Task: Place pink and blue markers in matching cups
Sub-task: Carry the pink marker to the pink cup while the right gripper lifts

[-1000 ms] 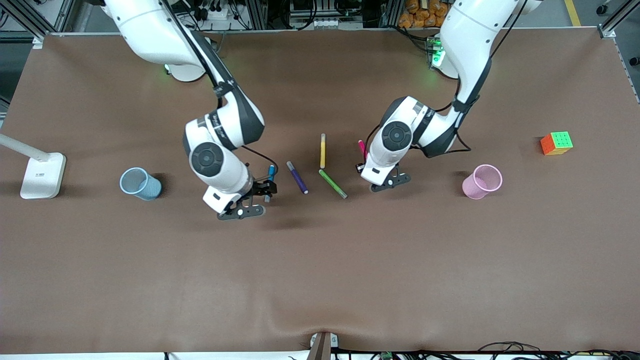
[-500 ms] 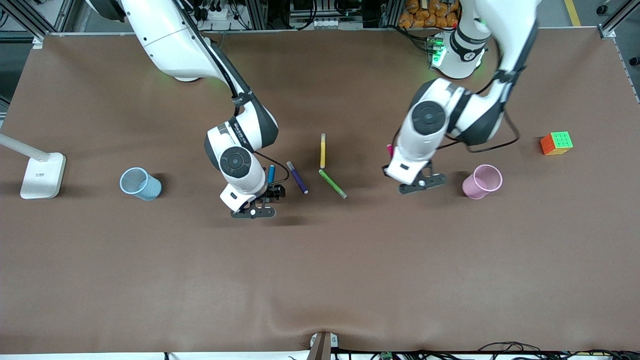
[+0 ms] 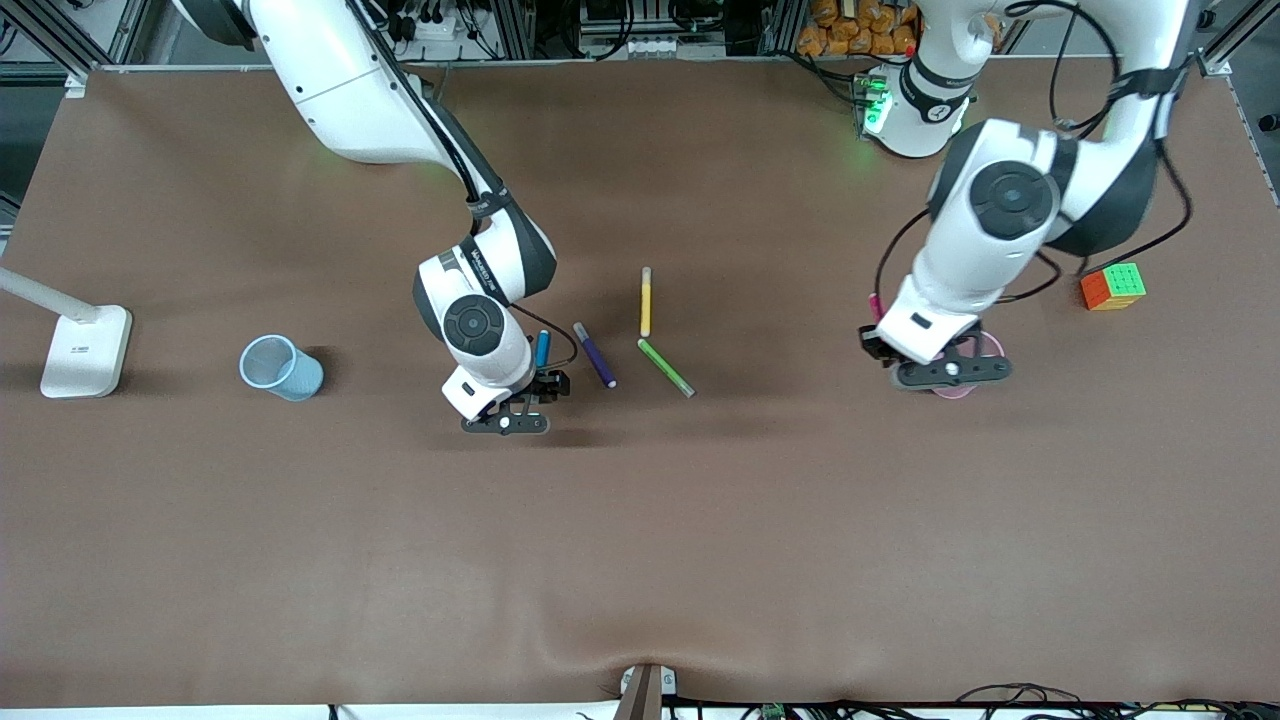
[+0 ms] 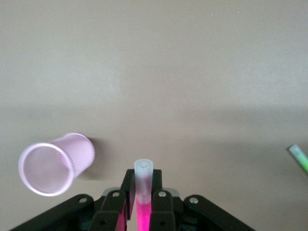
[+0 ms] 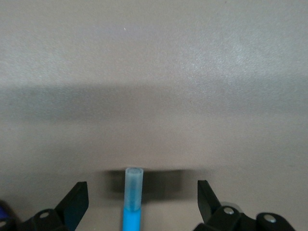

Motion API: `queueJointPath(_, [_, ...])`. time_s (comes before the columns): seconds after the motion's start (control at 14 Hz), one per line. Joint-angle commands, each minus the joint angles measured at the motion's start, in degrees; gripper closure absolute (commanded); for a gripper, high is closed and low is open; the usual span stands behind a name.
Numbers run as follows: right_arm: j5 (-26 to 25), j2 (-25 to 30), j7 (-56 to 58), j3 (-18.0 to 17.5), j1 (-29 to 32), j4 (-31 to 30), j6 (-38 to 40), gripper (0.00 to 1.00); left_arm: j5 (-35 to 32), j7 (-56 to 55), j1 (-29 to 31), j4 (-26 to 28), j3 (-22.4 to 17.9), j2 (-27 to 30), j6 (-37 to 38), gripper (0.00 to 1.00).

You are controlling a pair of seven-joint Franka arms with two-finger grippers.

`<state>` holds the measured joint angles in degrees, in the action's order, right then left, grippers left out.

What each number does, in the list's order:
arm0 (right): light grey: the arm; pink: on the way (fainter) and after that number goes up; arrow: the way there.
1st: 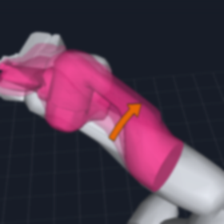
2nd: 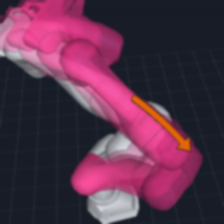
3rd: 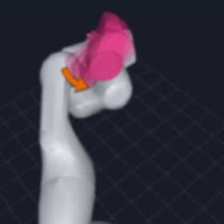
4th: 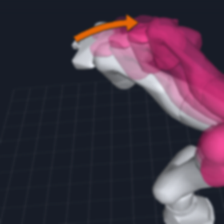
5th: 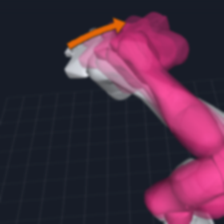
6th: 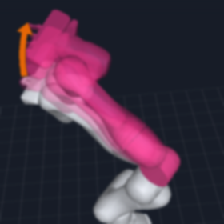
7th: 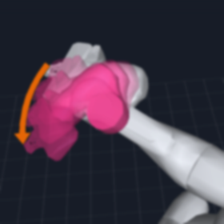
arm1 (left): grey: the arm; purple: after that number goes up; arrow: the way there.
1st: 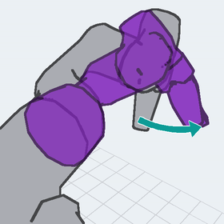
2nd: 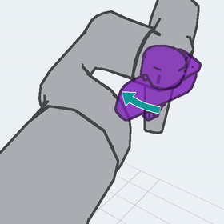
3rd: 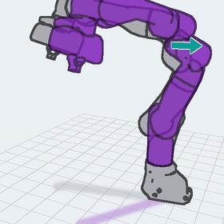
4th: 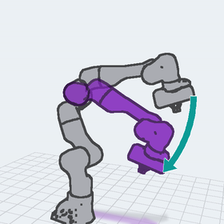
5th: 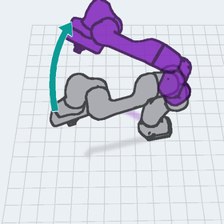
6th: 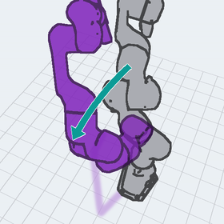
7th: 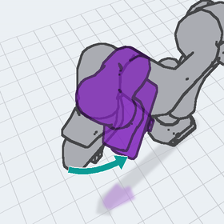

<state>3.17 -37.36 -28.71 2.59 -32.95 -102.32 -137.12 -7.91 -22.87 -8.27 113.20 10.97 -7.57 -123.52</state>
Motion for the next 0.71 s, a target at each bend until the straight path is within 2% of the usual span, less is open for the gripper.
queueJointPath(0.0, [-1.2,0.4,-1.6,0.5,-1.0,-1.7,-1.8,0.23,-1.1,9.7,5.1,1.2,0.9,2.9,0.6,1.00])
queueJointPath(0.07, [-1.2,0.4,-1.6,0.5,-1.0,-1.8,-1.8,0.63,-1.0,12.0,5.9,1.8,0.8,3.9,0.5,1.00])
queueJointPath(0.14, [-1.2,0.4,-1.6,0.5,-1.1,-1.8,-2.0,0.93,-1.1,13.5,6.8,2.5,0.8,4.6,0.0,1.00])
queueJointPath(0.21, [-1.2,0.4,-1.6,0.5,-1.3,-1.8,-2.2,1.00,-1.1,15.6,7.6,2.5,0.8,4.6,-0.3,1.00])
queueJointPath(0.43, [-1.2,0.4,-1.6,0.5,-1.4,-1.7,-2.7,1.00,-1.1,25.2,11.0,4.2,0.8,4.8,-4.6,1.00])
queueJointPath(0.64, [-1.2,2.0,0.2,0.5,-0.9,-1.7,-1.8,1.00,-1.1,30.1,14.7,11.2,0.9,6.0,-14.9,1.00])
